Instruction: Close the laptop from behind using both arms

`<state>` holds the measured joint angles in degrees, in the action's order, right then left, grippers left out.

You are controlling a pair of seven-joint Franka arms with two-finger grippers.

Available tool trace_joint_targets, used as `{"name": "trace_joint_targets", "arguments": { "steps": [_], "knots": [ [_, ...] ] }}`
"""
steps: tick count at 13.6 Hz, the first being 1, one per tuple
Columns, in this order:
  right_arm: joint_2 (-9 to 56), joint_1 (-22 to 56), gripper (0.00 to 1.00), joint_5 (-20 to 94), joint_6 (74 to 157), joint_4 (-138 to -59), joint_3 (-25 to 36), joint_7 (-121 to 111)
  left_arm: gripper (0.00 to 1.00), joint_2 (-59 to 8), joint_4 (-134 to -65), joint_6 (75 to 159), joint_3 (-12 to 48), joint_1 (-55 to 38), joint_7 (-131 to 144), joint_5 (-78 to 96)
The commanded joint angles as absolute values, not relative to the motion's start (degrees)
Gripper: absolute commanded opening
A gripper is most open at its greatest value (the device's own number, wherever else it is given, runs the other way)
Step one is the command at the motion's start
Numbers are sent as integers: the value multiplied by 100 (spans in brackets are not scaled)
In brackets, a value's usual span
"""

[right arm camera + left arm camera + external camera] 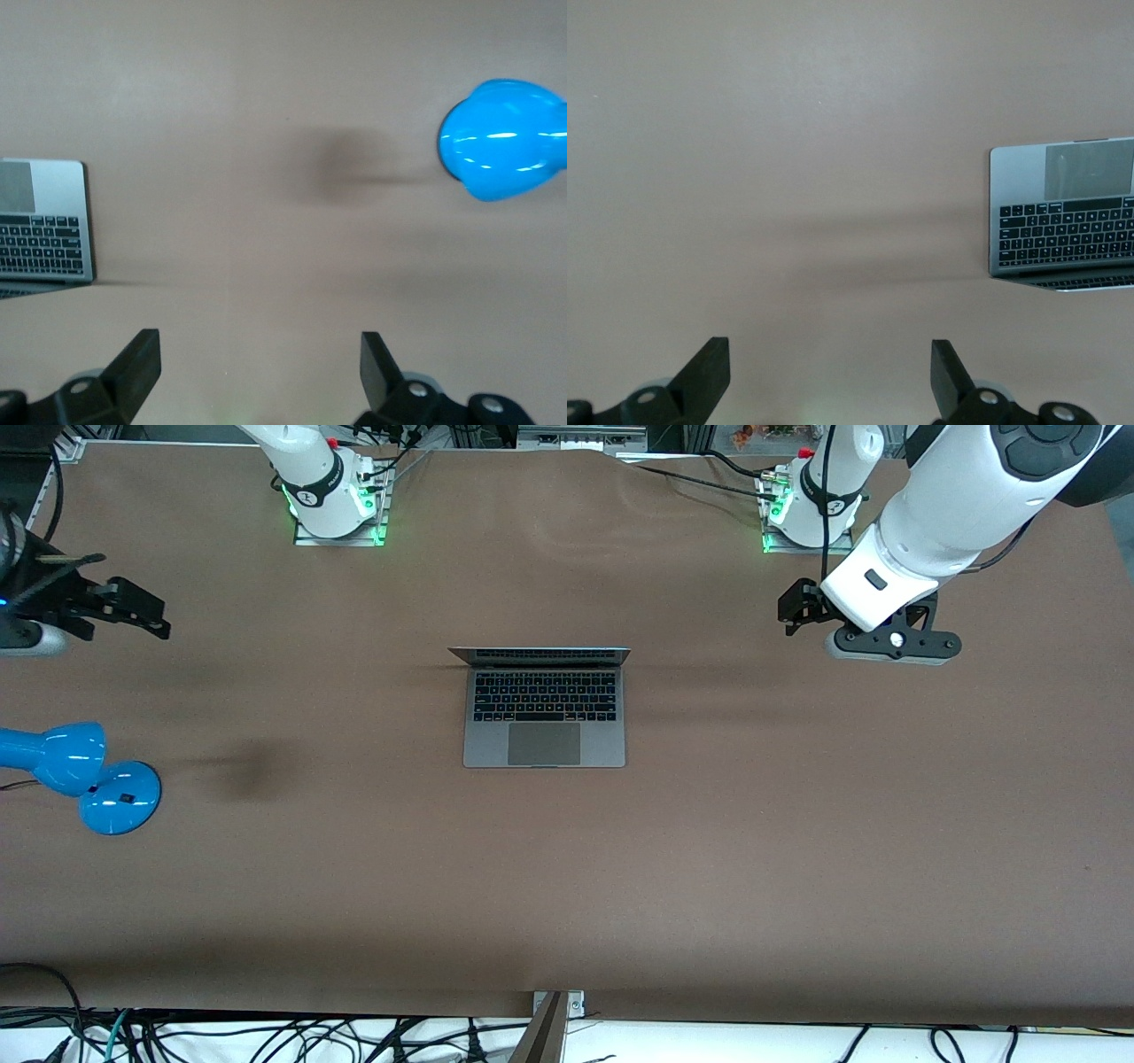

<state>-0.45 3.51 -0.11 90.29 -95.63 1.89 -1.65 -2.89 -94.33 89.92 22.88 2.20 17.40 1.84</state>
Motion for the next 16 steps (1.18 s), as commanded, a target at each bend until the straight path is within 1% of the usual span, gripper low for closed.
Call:
{"name": "trace_joint_targets", "arguments": {
  "steps": [1, 3, 6, 7, 8, 9, 10, 11, 14, 16],
  "knots": [
    [306, 754, 100, 17, 8432, -9536, 185, -150, 100, -360, -9325, 8895, 2504, 176, 2125, 290],
    [561, 1149, 100, 96, 8000, -9580, 176, -71, 100, -395, -9316, 8903, 2645, 158, 2460, 290],
    [869, 1809, 99, 297, 7577, -9598, 176, -27, 100, -553, -9299, 8921, 2961, 158, 3013, 360],
    [983, 2089, 90, 664, 7524, -9641, 176, 287, 100, -658, -9281, 9008, 3023, 150, 3154, 456],
    [1045, 2353, 71, 807, 7523, -9642, 176, 473, 100, -711, -9273, 9087, 3032, 141, 3207, 553],
    [1133, 2573, 29, 913, 7532, -9633, 176, 579, 100, -764, -9281, 9175, 3024, 115, 3217, 684],
    [1203, 2758, 7, 1079, 7584, -9633, 176, 780, 100, -808, -9299, 9228, 3023, 106, 3252, 712],
    [1291, 2908, 0, 1220, 7655, -9633, 176, 1148, 100, -922, -9281, 9246, 3041, 53, 3435, 712],
    [1572, 3382, 0, 1538, 7866, -9624, 176, 1906, 100, -1159, -9290, 9492, 3032, -298, 3805, 694],
    [1757, 3498, 0, 1573, 8015, -9624, 176, 2021, 100, -1344, -9307, 9492, 3058, -395, 4111, 721]
  ]
}}
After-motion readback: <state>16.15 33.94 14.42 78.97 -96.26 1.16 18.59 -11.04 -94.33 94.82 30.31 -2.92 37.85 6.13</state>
